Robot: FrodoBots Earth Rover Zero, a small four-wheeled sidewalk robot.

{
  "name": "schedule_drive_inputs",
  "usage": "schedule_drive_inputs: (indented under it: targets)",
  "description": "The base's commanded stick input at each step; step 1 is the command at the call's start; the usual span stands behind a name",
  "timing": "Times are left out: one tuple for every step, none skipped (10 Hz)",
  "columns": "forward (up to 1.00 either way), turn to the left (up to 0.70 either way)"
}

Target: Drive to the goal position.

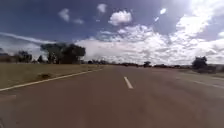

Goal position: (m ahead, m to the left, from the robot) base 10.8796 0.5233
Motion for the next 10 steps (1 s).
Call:
schedule_drive_inputs:
  targets:
    - [1.0, 0.0]
    - [1.0, 0.0]
    - [1.0, 0.0]
    - [1.0, 0.0]
    - [1.0, 0.0]
    - [1.0, 0.0]
    - [1.0, 0.0]
    - [1.0, 0.0]
    - [1.0, 0.0]
    - [1.0, 0.0]
